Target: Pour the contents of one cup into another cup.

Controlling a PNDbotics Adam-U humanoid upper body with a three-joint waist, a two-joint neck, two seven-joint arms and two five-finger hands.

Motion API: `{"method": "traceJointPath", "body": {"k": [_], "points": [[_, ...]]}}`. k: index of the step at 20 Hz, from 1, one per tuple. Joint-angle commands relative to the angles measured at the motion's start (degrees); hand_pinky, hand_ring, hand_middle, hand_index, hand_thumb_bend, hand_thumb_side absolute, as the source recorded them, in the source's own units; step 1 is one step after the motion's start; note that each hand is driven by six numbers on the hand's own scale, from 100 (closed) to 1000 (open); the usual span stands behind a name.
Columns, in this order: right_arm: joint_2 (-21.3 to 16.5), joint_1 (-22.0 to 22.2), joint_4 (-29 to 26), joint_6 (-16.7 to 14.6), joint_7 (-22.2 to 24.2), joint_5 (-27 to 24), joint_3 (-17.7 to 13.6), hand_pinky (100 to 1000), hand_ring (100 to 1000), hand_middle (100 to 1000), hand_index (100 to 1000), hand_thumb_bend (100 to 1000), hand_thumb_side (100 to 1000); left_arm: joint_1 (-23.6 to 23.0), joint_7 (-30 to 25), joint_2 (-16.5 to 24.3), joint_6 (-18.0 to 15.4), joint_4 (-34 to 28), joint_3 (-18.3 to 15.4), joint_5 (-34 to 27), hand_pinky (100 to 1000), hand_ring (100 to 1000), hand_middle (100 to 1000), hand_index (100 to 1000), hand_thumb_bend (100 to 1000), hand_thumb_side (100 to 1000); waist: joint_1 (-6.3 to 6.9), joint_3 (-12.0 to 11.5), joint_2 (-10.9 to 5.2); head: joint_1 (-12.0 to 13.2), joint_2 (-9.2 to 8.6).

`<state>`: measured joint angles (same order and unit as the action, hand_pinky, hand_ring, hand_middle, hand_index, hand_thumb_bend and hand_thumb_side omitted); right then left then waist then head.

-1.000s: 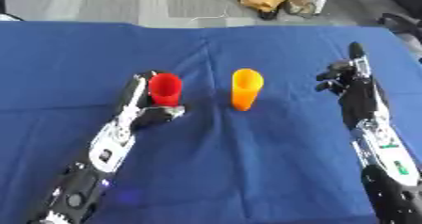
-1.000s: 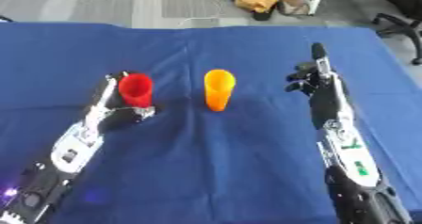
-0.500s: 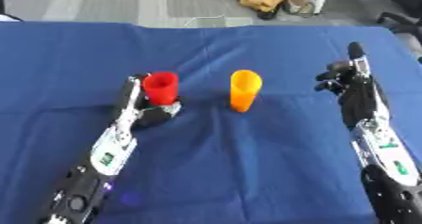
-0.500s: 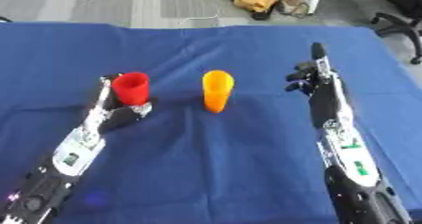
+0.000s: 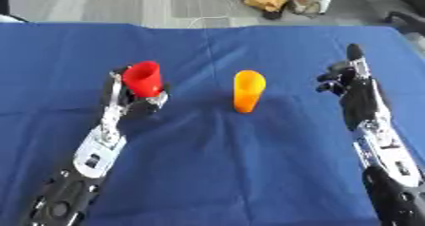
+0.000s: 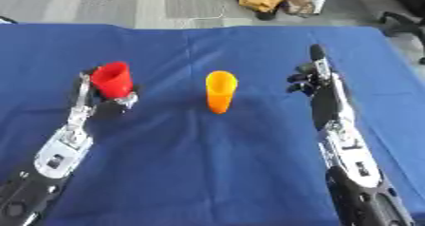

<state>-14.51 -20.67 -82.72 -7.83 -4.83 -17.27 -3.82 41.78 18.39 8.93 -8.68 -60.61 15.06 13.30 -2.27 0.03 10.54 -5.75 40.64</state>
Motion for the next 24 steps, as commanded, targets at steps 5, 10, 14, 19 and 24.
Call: {"method": "traceJointPath", "body": {"k": [5,10,14,19,24], "points": [[-5.47,-2.12,4.58,-3.18,2.18,6.31,0.61,445,587,399,549,554,645,-1.25,-2.26,4.76,2.64,-12.05,1.57,-1.99,100,248,261,577,363,166,0.68,-1.22,-1.57,-0.92,0.01],[-7.36,-4.37,8.23,-6.56,3.43,11.01,1.95,512,709,489,658,605,606,-2.8,-4.9,5.61,5.89,-19.7,2.62,-2.51,100,255,267,581,383,174,1.14,-2.38,-1.81,-1.25,0.2],[-7.88,-5.98,10.7,-8.92,3.25,14.65,2.61,576,768,541,710,626,590,-3.9,-6.87,5.59,9.11,-25.53,3.15,-3.45,100,257,269,583,383,178,1.41,-3.0,-1.86,-1.46,0.22],[-8.11,-8.16,13.32,-11.71,3.82,19.38,3.83,718,887,676,826,694,480,-4.74,-8.81,5.13,11.85,-29.76,3.93,-4.07,100,264,275,589,393,188,1.7,-3.7,-1.87,-1.77,0.22],[-7.49,-9.66,16.01,-14.12,4.32,24.55,4.53,740,900,703,856,744,378,-5.14,-9.77,4.69,12.63,-31.21,4.15,-4.43,100,267,277,592,396,193,1.91,-4.29,-1.89,-2.0,0.21]]}}
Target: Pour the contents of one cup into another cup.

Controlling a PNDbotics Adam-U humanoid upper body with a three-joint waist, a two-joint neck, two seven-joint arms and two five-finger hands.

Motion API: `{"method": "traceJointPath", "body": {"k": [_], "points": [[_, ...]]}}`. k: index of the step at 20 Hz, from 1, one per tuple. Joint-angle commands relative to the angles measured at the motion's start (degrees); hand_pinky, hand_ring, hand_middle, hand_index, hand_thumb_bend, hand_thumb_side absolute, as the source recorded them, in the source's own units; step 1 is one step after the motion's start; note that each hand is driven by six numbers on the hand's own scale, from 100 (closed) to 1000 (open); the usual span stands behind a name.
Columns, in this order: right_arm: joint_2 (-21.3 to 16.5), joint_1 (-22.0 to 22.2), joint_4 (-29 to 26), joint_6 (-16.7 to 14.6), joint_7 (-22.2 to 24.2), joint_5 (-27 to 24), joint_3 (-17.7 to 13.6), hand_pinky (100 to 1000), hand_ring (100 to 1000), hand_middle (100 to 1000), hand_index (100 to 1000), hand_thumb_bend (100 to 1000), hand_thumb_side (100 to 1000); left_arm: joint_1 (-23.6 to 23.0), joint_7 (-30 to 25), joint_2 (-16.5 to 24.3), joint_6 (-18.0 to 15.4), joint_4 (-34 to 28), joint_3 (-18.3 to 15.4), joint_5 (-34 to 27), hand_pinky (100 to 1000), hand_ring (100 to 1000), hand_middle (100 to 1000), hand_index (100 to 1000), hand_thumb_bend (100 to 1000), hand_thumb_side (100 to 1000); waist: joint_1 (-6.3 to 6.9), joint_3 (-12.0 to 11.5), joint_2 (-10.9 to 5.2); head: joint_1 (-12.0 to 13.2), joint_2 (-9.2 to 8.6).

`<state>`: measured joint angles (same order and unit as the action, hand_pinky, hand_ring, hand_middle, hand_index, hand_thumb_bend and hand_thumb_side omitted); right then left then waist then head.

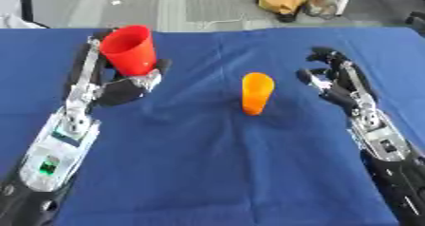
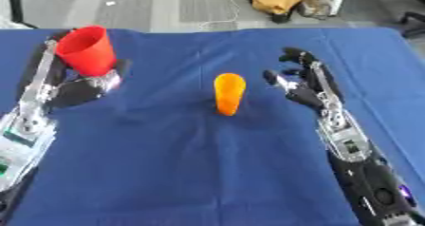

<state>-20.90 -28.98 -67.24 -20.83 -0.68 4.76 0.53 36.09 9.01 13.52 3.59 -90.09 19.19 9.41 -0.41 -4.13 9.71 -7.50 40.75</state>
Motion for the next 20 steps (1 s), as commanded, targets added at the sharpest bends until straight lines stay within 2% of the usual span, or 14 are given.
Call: {"method": "traceJointPath", "body": {"k": [1,10,11,12,20], "points": [[-1.0,-1.6,0.91,-1.46,0.28,3.55,0.42,741,900,703,858,754,376,0.48,-0.53,-0.02,0.43,-1.83,0.1,-0.61,100,269,278,593,396,194,0.12,-0.27,-1.09,-0.3,0.08],[0.88,-3.31,3.94,-3.46,0.35,11.42,2.07,741,895,688,862,781,366,0.13,-1.75,-0.7,0.49,-1.87,0.68,-0.85,100,272,282,597,395,204,0.43,-0.95,-1.16,-0.76,0.13],[1.11,-3.42,4.32,-3.61,0.38,11.83,2.25,741,895,687,863,824,334,0.09,-1.82,-0.79,0.45,-1.82,0.71,-0.88,100,272,282,597,395,203,0.45,-0.97,-1.15,-0.79,0.15],[1.33,-3.51,4.67,-3.76,0.43,12.19,2.41,741,895,687,863,777,366,0.08,-1.87,-0.85,0.39,-1.8,0.74,-0.91,100,273,282,598,394,203,0.46,-0.98,-1.15,-0.85,0.15],[3.04,-4.53,6.81,-4.34,0.75,13.66,3.06,740,891,679,859,768,369,-0.06,-1.97,-1.32,0.18,-1.55,0.89,-0.92,100,274,283,598,392,204,0.61,-1.04,-1.07,-1.13,0.15]]}}
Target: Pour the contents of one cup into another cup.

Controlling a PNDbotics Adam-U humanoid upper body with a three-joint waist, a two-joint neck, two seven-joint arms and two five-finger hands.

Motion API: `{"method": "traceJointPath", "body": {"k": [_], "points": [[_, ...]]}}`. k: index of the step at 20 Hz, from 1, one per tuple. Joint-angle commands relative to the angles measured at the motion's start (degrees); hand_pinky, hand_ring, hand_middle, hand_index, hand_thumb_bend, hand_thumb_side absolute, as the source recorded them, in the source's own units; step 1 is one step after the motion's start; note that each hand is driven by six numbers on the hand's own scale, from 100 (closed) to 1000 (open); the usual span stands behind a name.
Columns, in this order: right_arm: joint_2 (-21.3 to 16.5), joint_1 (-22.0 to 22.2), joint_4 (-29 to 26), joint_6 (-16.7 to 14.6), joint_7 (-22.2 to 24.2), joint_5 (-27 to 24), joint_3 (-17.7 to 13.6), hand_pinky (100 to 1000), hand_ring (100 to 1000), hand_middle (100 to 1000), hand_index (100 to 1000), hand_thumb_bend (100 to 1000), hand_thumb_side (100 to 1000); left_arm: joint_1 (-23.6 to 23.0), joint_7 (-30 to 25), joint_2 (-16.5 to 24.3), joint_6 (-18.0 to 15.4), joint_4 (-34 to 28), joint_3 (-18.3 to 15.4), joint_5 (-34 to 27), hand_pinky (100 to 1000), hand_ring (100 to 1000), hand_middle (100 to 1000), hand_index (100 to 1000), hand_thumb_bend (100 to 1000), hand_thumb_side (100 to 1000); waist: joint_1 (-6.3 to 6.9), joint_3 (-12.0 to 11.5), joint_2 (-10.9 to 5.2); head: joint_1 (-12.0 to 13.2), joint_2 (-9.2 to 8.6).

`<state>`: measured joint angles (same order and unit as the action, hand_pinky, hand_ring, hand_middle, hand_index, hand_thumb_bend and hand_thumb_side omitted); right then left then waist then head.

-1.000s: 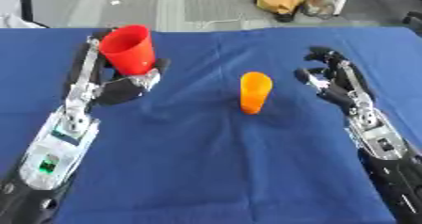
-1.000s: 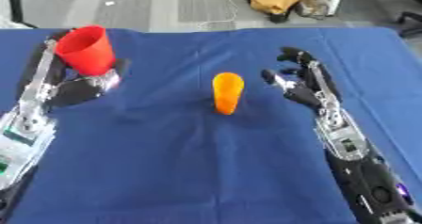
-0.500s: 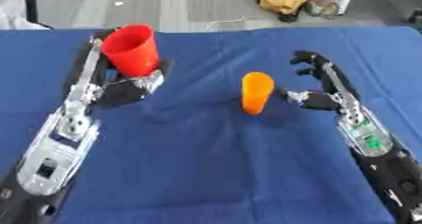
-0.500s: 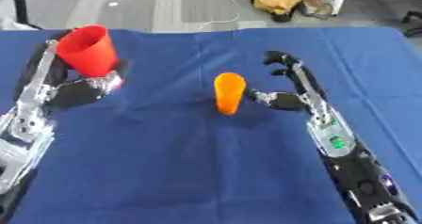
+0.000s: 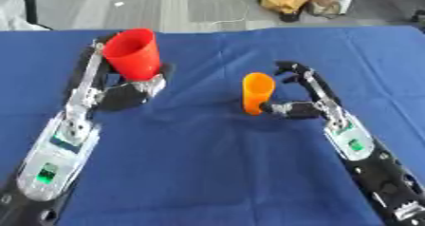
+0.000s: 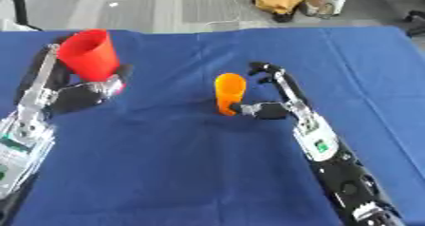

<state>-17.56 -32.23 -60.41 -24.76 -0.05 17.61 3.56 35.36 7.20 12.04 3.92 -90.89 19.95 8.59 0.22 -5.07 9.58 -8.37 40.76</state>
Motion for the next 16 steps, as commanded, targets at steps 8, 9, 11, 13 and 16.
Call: {"method": "traceJointPath", "body": {"k": [8,9,11,13,16], "points": [[0.77,-1.96,1.68,-0.79,0.62,2.0,0.62,742,890,676,858,760,371,0.71,-0.27,-0.16,-0.24,-0.71,0.29,-0.18,100,274,283,598,388,202,0.14,-0.16,-0.86,-0.46,0.2],[0.89,-2.06,1.89,-0.86,0.72,2.15,0.71,742,890,676,858,757,372,0.73,-0.3,-0.21,-0.24,-0.74,0.31,-0.21,100,274,283,598,387,202,0.14,-0.17,-0.87,-0.51,0.2],[1.06,-2.31,2.27,-1.06,0.97,2.46,0.95,743,890,675,858,756,372,0.8,-0.34,-0.3,-0.23,-0.81,0.35,-0.27,100,274,283,598,389,203,0.16,-0.17,-0.88,-0.55,0.19],[1.23,-2.51,2.77,-1.21,1.23,2.77,1.14,744,890,673,858,756,375,0.83,-0.37,-0.4,-0.2,-0.83,0.41,-0.31,100,275,283,598,387,203,0.18,-0.2,-0.91,-0.62,0.19],[1.52,-2.76,3.62,-1.48,1.61,3.32,1.41,745,889,671,858,754,374,0.81,-0.47,-0.48,-0.17,-0.83,0.51,-0.3,100,275,283,598,387,203,0.21,-0.27,-0.95,-0.67,0.21]]}}
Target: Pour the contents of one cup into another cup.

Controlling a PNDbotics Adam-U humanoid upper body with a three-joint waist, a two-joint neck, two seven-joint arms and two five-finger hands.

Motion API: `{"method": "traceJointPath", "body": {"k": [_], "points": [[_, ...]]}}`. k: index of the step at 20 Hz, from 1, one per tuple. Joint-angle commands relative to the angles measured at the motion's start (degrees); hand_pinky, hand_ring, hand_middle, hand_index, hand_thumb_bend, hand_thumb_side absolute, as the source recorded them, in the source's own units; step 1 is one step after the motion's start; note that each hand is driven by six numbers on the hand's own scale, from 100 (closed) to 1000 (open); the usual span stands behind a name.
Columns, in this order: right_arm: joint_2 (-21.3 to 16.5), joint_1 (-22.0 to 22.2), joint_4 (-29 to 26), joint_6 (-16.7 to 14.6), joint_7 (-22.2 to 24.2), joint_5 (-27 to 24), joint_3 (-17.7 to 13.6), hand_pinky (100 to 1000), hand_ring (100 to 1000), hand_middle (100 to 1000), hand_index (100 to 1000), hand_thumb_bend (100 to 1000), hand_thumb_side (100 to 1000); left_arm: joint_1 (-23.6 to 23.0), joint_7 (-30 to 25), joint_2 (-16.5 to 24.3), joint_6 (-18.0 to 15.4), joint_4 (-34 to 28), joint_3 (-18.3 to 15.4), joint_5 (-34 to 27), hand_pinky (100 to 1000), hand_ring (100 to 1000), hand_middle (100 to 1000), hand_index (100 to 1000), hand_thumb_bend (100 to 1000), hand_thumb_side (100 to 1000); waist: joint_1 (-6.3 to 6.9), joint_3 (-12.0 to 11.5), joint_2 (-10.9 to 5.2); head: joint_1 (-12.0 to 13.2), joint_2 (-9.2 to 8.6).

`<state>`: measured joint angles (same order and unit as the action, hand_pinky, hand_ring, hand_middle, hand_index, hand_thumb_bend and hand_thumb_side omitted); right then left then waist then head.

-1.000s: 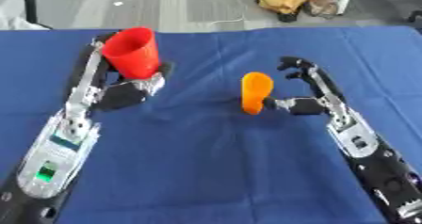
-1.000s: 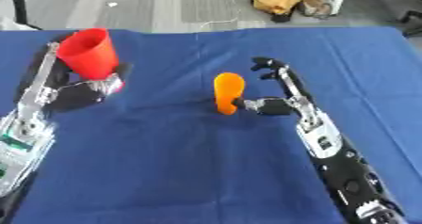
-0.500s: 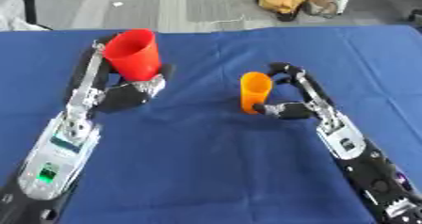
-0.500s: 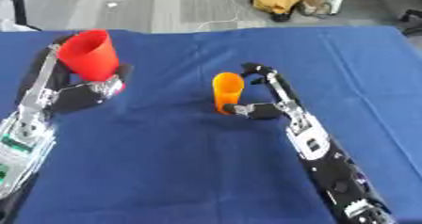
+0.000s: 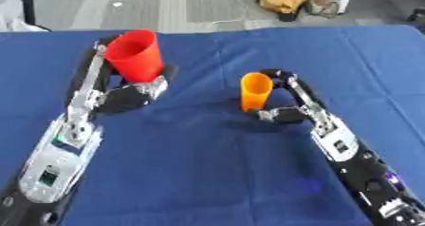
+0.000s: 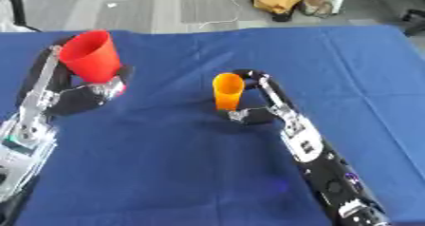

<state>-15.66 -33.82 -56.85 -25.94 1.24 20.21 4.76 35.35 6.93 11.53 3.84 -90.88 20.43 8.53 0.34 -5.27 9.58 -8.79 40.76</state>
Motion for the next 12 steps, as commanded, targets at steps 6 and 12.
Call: {"method": "traceJointPath", "body": {"k": [6,12], "points": [[0.39,-2.02,1.8,-0.94,1.09,1.98,0.74,748,887,667,858,747,380,0.88,-0.36,-0.18,-0.06,-0.85,0.19,-0.35,100,275,284,598,385,203,0.14,-0.28,-1.0,-0.53,0.2],[1.1,-3.26,3.24,-1.48,1.48,3.09,0.98,747,870,639,840,744,398,0.89,-0.58,-0.39,-0.07,-0.83,0.4,-0.3,100,276,285,599,381,203,0.11,-0.54,-0.99,-0.74,0.2]]}}
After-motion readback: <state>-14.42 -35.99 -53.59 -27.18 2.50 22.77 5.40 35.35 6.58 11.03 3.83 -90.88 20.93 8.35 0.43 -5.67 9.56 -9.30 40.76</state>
